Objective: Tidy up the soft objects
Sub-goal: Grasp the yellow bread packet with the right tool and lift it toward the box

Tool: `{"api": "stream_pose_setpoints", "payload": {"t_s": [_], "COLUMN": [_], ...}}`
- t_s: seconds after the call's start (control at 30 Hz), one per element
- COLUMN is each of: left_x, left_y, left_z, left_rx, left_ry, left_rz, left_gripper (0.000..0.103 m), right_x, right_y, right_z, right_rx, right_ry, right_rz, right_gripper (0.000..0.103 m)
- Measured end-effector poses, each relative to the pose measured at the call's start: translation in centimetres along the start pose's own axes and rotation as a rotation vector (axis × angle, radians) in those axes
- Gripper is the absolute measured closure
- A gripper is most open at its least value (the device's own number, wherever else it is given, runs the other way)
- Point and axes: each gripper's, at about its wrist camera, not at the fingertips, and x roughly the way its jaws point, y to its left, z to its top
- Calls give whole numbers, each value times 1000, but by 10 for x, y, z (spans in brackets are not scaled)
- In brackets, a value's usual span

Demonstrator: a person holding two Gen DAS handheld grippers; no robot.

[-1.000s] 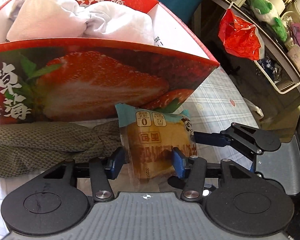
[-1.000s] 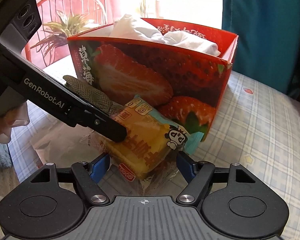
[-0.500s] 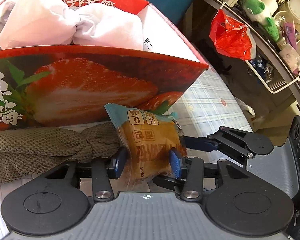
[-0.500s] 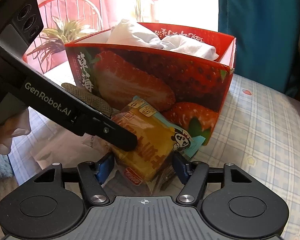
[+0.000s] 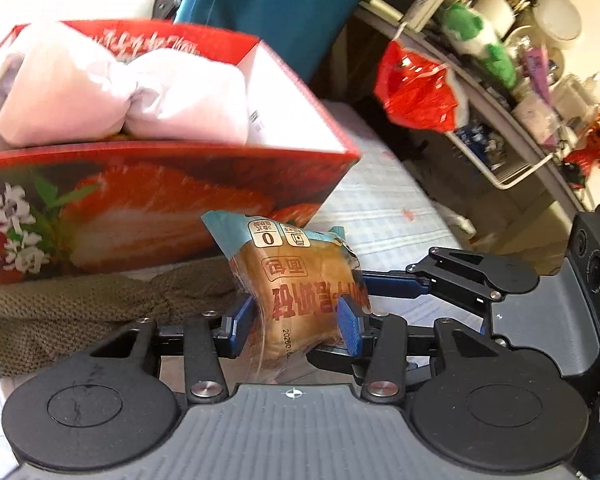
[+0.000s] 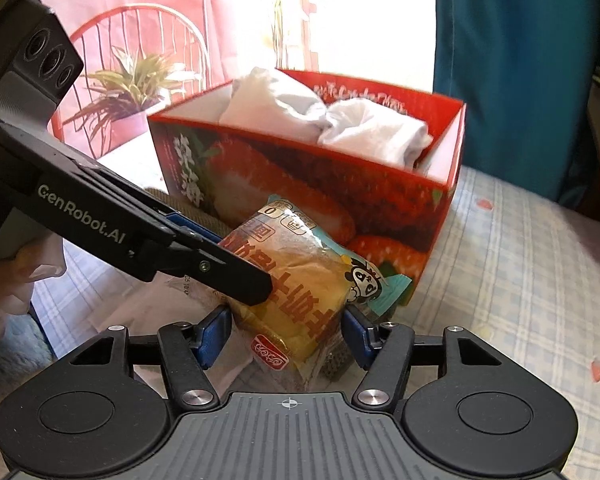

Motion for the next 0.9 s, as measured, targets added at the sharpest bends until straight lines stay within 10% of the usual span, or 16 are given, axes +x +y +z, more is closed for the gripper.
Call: {"api": "stream_pose_setpoints", "payload": {"t_s": [0.5,0.9], "left_x": [-69,-77], "left_y": [-15,34], "left_z": [33,93], "left_rx": [33,-75], "left_ry": [-186,-230], "left_rz": [-9,56], "left_gripper": [55,56], "right_x": [-39,10], "right_y": [11,0], "right_z": [68,146], "right_rx": [-62,-186], "right_ry": [-87,-120], "right_rz": [-16,14], "right_gripper": [46,46]}}
